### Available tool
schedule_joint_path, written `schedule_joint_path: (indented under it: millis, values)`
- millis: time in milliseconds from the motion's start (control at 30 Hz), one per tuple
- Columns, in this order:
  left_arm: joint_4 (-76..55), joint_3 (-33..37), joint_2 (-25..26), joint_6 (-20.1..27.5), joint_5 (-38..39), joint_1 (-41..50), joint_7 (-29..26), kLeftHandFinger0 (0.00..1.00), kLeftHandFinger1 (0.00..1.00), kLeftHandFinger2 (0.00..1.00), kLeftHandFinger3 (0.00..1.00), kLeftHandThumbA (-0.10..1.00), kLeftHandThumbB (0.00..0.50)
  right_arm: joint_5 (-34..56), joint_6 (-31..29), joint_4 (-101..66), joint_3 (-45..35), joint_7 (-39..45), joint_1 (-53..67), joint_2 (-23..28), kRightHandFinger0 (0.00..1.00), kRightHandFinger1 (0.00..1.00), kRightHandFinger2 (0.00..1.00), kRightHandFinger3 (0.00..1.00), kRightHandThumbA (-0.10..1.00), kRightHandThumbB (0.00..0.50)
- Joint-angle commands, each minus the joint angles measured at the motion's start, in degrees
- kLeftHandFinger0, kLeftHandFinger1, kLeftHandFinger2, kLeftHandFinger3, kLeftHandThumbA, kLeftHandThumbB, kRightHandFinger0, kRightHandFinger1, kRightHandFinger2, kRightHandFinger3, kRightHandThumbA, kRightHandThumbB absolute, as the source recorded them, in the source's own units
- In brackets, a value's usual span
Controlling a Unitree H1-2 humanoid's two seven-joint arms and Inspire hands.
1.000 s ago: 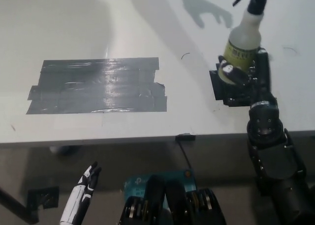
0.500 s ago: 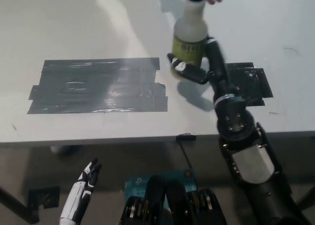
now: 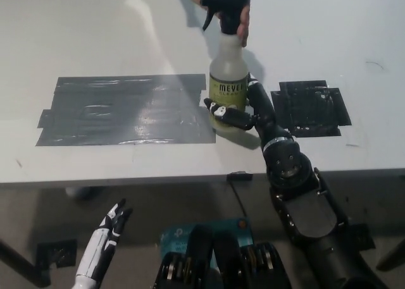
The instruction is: A spray bottle is kept on the black marked spot on the table infront of the robot and the robot extends its right arm to pick it up and hands it to a person
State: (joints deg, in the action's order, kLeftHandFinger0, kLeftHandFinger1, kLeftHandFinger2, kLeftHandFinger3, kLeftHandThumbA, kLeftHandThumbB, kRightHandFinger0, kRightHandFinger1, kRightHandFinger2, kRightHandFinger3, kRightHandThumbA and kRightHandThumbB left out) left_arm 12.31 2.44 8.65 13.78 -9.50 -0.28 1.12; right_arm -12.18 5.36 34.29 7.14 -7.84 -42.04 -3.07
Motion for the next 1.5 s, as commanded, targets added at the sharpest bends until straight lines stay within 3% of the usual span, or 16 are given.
schedule_joint_path:
  millis: [0,33,67,100,133,167,200,233,333,600,900,1000,1133,1467]
  values:
    - [-1.4,0.2,0.8,1.0,0.5,-0.8,0.8,1.0,0.94,0.9,0.97,1.0,0.5,2.4,-2.3,0.3,-1.7,0.8,-3.2,-0.1,0.02,0.43,0.84,0.91,0.0,0.159]
    - [-1.3,0.2,0.8,1.0,0.6,-0.9,0.9,1.0,0.94,0.89,0.97,1.0,0.5,2.6,-2.6,0.5,-1.9,1.0,-3.2,-0.1,0.13,0.57,1.0,1.0,0.13,0.238]
    - [-1.4,0.3,0.9,1.0,0.5,-0.9,0.9,1.0,0.94,0.89,0.97,1.0,0.5,3.3,-2.6,-0.1,-1.9,2.1,-3.1,0.0,0.46,0.9,1.0,1.0,0.34,0.346]
    - [-1.5,0.3,0.9,1.0,0.3,-1.0,0.9,1.0,0.94,0.89,0.97,1.0,0.5,4.1,-2.7,-0.7,-2.0,3.5,-2.8,0.2,0.59,0.91,1.0,1.0,0.39,0.372]
    - [-1.5,0.4,1.0,0.8,0.1,-1.0,0.9,1.0,0.93,0.89,0.97,1.0,0.5,5.1,-2.8,-1.6,-1.8,5.7,-2.5,0.6,0.81,1.0,1.0,1.0,0.44,0.382]
    - [-1.6,0.5,1.0,1.0,0.1,-0.9,0.9,1.0,0.92,0.88,0.96,1.0,0.5,6.5,-2.7,-2.2,-1.7,8.5,-2.2,1.0,1.0,1.0,1.0,1.0,0.52,0.432]
    - [-1.5,0.5,1.0,1.1,0.1,-1.0,0.9,1.0,0.91,0.87,0.95,1.0,0.498,7.8,-3.0,-2.4,-1.9,10.1,-2.0,1.1,1.0,1.0,1.0,1.0,0.53,0.446]
    - [-1.4,0.6,1.0,1.2,0.0,-1.1,0.9,1.0,0.89,0.86,0.94,1.0,0.488,6.7,-3.2,-3.1,-0.5,11.4,-2.0,2.2,1.0,1.0,1.0,1.0,0.68,0.462]
    - [-1.8,0.6,1.1,0.9,0.0,-1.2,1.0,1.0,0.89,0.86,0.94,1.0,0.487,5.7,-2.6,-5.0,0.5,12.1,-1.7,3.1,1.0,1.0,1.0,1.0,0.77,0.499]
    - [-2.1,0.9,1.3,0.9,-0.4,-1.3,0.9,1.0,0.89,0.85,0.95,1.0,0.465,4.3,-1.9,-18.6,1.3,13.0,2.6,6.5,1.0,1.0,1.0,1.0,0.94,0.5]
    - [-2.0,0.8,1.7,0.7,-0.2,-1.9,1.1,1.0,0.88,0.85,0.95,1.0,0.478,4.2,2.6,-51.7,0.1,15.6,16.8,12.7,1.0,1.0,1.0,1.0,0.97,0.494]
    - [-1.9,0.9,1.5,0.8,-0.2,-1.5,1.0,1.0,0.87,0.85,0.96,1.0,0.466,7.2,1.4,-60.9,-0.8,16.2,26.8,14.6,1.0,1.0,1.0,1.0,0.92,0.481]
    - [-1.8,1.0,1.6,1.0,-0.6,-1.1,0.9,1.0,0.88,0.86,0.96,1.0,0.461,9.5,-1.6,-62.4,-1.0,16.3,35.4,15.8,1.0,1.0,1.0,1.0,0.86,0.469]
    - [-1.0,1.0,1.1,1.1,-0.5,-0.8,0.5,1.0,0.88,0.85,0.95,1.0,0.473,11.0,-10.1,-52.7,-1.3,16.0,46.6,16.8,1.0,1.0,1.0,1.0,0.86,0.49]
